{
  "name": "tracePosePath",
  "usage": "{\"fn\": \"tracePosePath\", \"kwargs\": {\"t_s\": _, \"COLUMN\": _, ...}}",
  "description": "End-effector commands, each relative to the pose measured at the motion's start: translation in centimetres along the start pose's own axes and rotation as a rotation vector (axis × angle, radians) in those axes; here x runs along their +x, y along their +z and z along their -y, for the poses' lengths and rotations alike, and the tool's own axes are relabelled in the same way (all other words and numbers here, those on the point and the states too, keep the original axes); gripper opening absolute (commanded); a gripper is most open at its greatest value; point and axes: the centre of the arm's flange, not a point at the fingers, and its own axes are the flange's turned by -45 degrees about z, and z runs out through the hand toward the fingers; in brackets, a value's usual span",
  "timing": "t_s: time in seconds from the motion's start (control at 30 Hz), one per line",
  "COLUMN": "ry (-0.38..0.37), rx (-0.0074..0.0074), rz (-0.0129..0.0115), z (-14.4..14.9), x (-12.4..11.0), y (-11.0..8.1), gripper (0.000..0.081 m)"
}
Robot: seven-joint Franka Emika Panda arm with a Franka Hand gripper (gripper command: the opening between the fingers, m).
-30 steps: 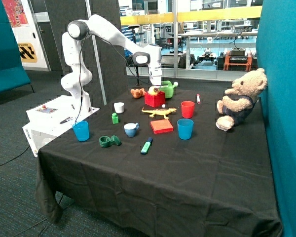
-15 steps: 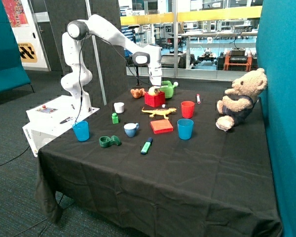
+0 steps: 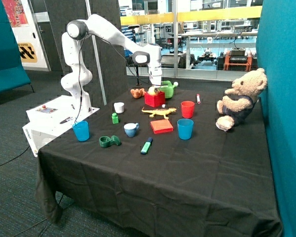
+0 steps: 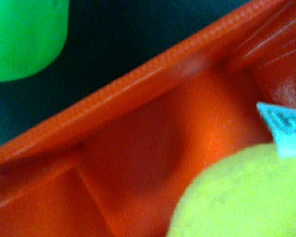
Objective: Put the ball in the red pot
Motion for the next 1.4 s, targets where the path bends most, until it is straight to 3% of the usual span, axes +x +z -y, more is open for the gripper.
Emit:
{"fn": "tracePosePath", "kwargs": {"t_s": 0.0, "ry": -0.007, "rx": 0.0024, "rz": 0.0007, "z": 0.3, "x": -0.1, "y": -0.3, "gripper": 0.0808}}
{"fn": "tracePosePath", "kwargs": {"t_s": 0.37, "ry": -0.003, "rx": 0.0024, "rz": 0.0007, "z": 0.4, "x": -0.5, "y": -0.3, "gripper": 0.0808}}
{"fn": "tracePosePath", "kwargs": {"t_s": 0.6, "ry": 0.007, "rx": 0.0024, "rz": 0.0007, "z": -1.0, "x": -1.8, "y": -2.2, "gripper": 0.0808}}
{"fn": "tracePosePath", "kwargs": {"t_s": 0.83, "ry": 0.053, "rx": 0.0024, "rz": 0.0008, "z": -4.1, "x": -4.7, "y": -4.9, "gripper": 0.0808}}
{"fn": "tracePosePath", "kwargs": {"t_s": 1.37, "ry": 0.118, "rx": 0.0024, "rz": 0.0008, "z": -8.2, "x": -10.4, "y": -6.8, "gripper": 0.0808}}
